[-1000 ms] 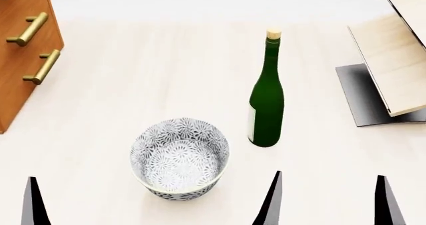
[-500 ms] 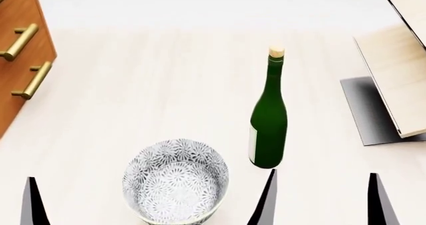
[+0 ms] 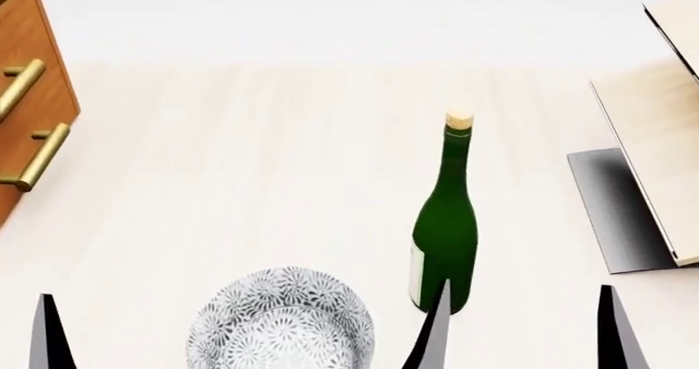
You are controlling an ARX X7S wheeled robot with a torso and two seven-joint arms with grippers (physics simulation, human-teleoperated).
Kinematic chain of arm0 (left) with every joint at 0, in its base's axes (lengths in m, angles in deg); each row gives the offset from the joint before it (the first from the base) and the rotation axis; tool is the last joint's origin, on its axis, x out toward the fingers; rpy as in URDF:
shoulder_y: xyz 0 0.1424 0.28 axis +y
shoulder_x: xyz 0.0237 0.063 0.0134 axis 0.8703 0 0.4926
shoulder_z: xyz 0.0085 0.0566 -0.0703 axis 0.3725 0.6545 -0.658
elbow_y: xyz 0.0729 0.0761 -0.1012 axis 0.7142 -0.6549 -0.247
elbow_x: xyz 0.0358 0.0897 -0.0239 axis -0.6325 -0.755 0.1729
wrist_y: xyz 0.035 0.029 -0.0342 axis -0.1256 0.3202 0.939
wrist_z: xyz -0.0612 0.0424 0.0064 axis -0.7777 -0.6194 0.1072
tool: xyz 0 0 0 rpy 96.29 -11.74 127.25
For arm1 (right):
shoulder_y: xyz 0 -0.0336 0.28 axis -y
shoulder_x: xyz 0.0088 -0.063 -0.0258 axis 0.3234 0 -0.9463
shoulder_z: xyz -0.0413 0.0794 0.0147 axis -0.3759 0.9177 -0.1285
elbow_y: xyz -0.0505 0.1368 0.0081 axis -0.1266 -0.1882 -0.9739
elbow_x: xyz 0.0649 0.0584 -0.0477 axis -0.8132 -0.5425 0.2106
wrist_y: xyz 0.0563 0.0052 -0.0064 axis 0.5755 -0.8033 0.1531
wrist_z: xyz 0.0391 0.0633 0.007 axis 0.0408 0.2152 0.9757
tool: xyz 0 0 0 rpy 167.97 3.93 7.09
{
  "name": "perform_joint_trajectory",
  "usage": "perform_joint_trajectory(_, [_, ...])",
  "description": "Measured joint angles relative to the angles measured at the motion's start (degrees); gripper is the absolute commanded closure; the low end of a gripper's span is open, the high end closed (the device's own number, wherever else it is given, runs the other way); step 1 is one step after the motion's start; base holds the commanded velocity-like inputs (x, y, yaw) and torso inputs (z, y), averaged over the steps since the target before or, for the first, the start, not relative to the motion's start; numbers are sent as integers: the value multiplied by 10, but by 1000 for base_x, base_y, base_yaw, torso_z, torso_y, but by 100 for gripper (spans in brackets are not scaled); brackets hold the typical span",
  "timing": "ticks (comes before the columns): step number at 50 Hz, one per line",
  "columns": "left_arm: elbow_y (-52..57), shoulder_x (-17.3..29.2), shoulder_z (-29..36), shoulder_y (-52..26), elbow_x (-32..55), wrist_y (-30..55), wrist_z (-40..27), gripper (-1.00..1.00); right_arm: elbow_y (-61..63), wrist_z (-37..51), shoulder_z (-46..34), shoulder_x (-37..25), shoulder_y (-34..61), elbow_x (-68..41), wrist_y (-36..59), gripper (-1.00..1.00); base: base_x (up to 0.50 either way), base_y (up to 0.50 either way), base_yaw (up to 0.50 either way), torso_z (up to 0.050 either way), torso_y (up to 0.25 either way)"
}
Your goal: Put the wine bottle on the wine rack.
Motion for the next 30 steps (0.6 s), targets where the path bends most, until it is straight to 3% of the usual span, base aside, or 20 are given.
perform_joint_trajectory(30, [-1,8,13,-1,9,-2,-7,-100,-11,10,-9,-9,1,-2,-6,-100,173,0,0,0,0])
